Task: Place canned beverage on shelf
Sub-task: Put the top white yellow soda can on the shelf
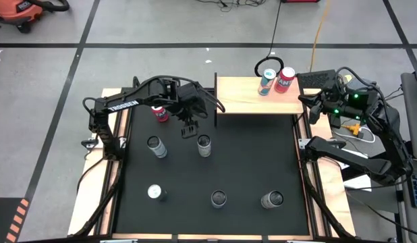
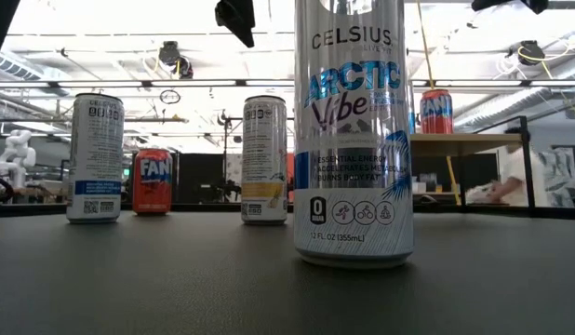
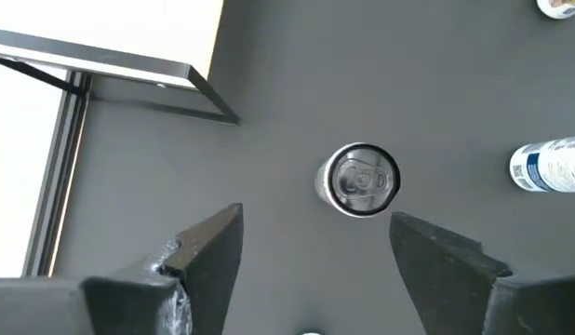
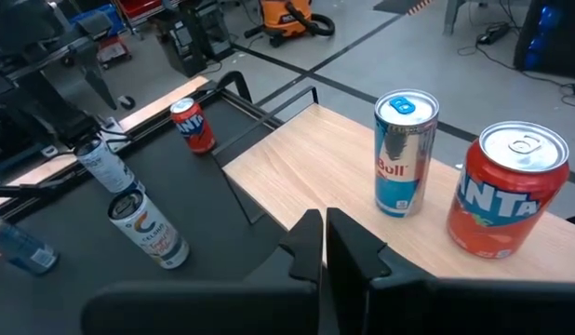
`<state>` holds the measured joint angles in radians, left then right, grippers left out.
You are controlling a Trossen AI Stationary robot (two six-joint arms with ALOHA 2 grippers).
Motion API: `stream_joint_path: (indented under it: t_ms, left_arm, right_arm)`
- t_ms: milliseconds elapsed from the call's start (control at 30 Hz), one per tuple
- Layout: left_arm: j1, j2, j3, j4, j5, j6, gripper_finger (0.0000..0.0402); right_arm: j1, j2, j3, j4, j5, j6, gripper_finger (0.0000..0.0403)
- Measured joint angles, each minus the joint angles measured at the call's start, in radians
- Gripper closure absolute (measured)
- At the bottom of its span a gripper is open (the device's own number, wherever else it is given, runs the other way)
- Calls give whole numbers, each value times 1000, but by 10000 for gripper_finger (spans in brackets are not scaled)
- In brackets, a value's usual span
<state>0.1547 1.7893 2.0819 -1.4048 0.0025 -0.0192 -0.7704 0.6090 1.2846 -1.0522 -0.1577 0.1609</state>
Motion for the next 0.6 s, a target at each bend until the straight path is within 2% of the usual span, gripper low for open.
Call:
stream_joint_path:
  t_ms: [333,500,600]
  left_arm:
    - [0,30,-1,-8,1,32,48]
    - [-2,36,-1,4,121,14,40]
    - [-22,41,0,17,131,-25,40]
  right_arm:
    - [0,0,0,0,0,-49,403]
    - [0,0,0,0,0,-49,403]
    - [0,0,0,1,0,-49,403]
